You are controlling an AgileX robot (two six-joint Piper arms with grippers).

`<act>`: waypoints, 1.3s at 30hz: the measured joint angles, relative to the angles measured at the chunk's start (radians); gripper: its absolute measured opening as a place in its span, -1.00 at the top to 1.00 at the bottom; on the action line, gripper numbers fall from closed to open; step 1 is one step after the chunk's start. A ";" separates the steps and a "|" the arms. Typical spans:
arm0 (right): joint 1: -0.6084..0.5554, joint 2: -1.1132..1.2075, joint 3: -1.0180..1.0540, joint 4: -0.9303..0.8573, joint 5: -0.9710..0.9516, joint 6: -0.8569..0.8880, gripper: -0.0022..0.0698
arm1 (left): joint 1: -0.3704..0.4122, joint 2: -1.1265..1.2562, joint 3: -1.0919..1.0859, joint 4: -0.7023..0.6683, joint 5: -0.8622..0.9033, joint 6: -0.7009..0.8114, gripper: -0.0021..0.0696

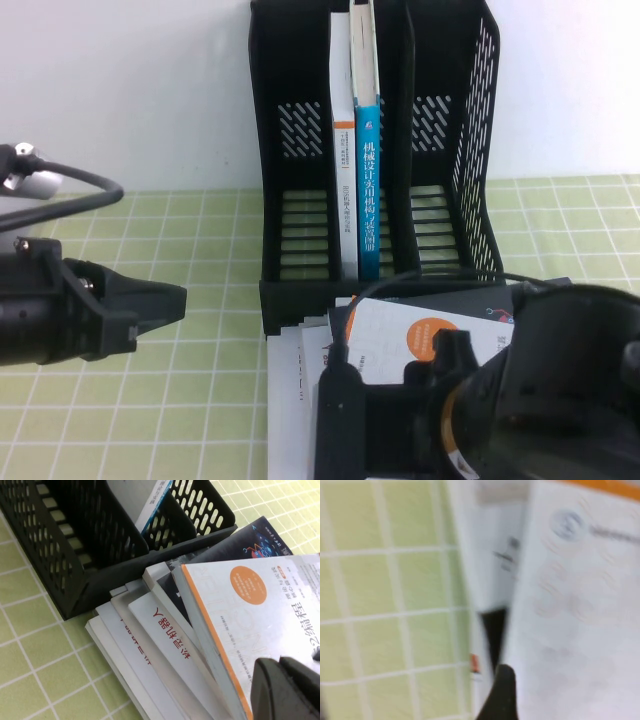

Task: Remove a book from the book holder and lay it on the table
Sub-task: Place the picked book on the book

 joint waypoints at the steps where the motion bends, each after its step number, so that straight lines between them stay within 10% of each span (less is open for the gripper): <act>1: 0.000 -0.002 -0.012 0.044 0.005 -0.025 -0.77 | 0.000 -0.002 0.000 0.000 0.000 0.002 0.95; 6: 0.000 -0.006 -0.084 0.194 0.061 -0.100 -0.65 | 0.000 -0.002 0.000 0.000 0.000 0.006 0.95; 11: 0.000 -0.008 -0.111 0.248 0.150 -0.162 0.48 | 0.000 -0.002 0.000 0.000 0.000 0.010 0.95; 15: 0.000 -0.008 -0.052 0.294 0.163 -0.180 0.85 | 0.000 -0.002 0.000 0.002 0.000 0.014 0.95; 39: -0.209 -0.055 0.280 0.125 -0.013 0.012 0.94 | 0.000 -0.002 0.000 0.019 0.000 0.016 0.95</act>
